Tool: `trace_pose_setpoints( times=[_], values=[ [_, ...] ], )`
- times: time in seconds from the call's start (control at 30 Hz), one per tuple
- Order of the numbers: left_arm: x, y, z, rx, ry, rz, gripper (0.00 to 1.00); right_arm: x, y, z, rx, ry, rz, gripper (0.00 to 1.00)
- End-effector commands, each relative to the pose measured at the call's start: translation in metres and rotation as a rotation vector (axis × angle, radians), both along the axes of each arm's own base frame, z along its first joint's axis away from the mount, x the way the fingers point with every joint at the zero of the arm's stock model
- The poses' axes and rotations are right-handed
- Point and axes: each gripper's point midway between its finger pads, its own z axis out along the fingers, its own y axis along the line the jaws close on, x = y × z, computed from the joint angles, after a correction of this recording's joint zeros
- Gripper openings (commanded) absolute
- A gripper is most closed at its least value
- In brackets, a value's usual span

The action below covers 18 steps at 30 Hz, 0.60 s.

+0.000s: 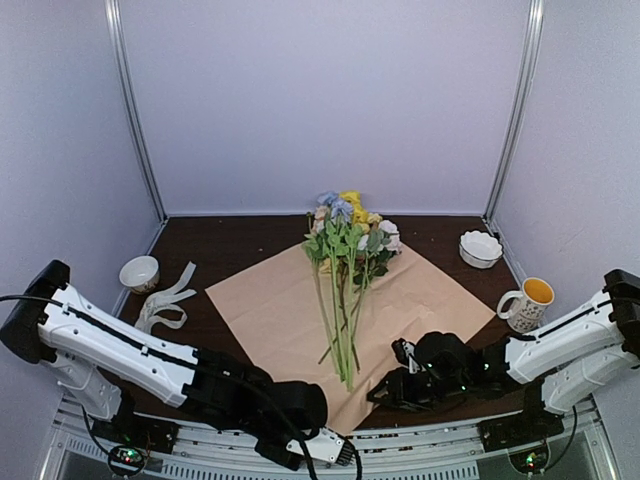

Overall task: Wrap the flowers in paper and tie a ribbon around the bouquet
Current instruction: Pick up the bottom corner of the flattened wrapping paper from the center of the board.

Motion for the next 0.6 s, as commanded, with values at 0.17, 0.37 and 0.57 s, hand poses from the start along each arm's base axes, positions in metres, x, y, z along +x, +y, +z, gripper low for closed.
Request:
trace_pose_setpoints(
  times=[0.17, 0.37, 0.57],
  values=[
    [0.017, -0.025, -0.027, -0.020, -0.090, 0.038, 0.66, -0.003, -0.003, -0.003, -0.019, -0.014, 0.017, 0.42],
    [0.033, -0.028, -0.036, -0.045, -0.152, 0.127, 0.62, -0.002, -0.014, -0.006, -0.016, -0.016, -0.019, 0.42],
    [0.065, -0.029, -0.018, -0.189, -0.270, 0.276, 0.51, -0.003, -0.015, -0.005, -0.016, -0.017, -0.019, 0.42]
  ],
)
